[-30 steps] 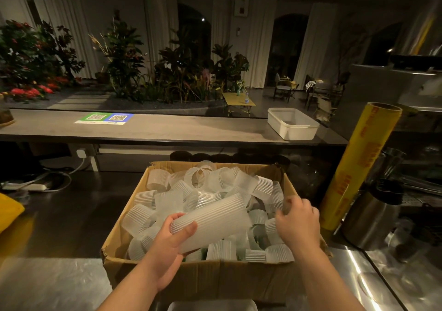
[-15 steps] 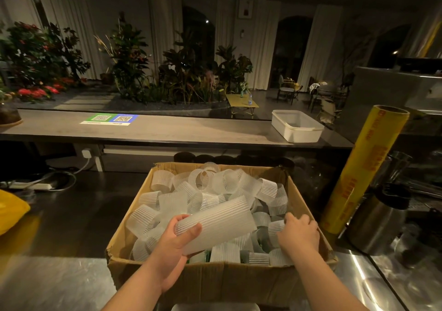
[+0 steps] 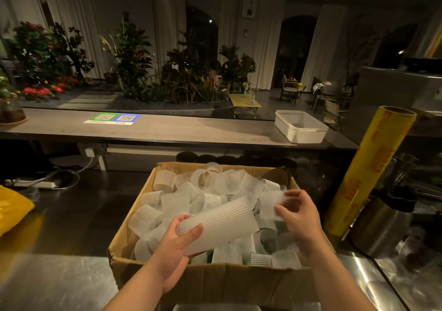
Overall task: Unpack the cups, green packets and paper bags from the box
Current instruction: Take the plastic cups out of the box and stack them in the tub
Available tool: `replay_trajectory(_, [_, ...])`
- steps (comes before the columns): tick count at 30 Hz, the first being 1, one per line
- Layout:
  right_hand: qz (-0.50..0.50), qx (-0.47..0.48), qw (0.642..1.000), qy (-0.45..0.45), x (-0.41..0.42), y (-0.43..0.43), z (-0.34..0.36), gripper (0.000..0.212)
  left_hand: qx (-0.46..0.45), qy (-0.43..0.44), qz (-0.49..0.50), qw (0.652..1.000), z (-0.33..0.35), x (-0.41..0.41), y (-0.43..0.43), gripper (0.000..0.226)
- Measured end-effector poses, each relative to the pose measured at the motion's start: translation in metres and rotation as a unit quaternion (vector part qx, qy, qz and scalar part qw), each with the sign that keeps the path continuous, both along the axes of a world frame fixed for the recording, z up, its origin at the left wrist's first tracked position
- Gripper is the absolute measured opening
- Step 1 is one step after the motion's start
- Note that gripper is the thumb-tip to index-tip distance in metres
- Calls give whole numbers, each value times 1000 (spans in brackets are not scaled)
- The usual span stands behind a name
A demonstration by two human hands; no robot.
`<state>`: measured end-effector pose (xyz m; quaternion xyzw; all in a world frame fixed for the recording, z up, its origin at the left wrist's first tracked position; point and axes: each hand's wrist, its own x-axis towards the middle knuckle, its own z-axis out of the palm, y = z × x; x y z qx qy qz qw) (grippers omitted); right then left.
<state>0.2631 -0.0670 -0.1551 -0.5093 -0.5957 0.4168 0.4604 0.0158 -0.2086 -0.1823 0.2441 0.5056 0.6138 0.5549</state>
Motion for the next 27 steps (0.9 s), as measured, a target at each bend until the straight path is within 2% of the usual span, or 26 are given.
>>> replay_trajectory(2, [71,1,996,56,0,-12,18,46,0,4,0,1000,0,0,0,61])
replay_trajectory(5, [150,17,988,24,-3,-21,34,49,6,4,3,1000,0,1,0,59])
replay_trajectory(9, [162,51,985,-29,-5,-28,39,50,10,8,16,1000,0,4,-1,59])
replay_trajectory(11, [162,64,984,-34,-4,-32,44,51,13,-2,25,1000,1,3,-1,58])
replay_trajectory(14, [212,48,976,-23,-2,-35,48,49,16,3,16,1000,0,3,-2,61])
replay_trajectory(18, [253,11,967,27,-3,-36,46,57,17,9,11,1000,-1,3,-3,64])
replay_trajectory(20, [243,-10,967,72,-10,-37,42,68,19,4,12,1000,-2,2,-2,62])
replay_trajectory(22, [215,-27,970,114,-23,-38,33,66,18,7,17,1000,-1,3,-1,62])
replay_trajectory(23, [193,-13,976,97,-29,-39,27,59,17,17,21,999,-1,4,0,62])
replay_trajectory(25, [173,31,984,0,-38,-39,16,55,21,46,26,998,-1,7,-1,63])
replay_trajectory(27, [218,36,974,-48,-42,-41,9,61,23,64,26,997,-1,7,-1,63])
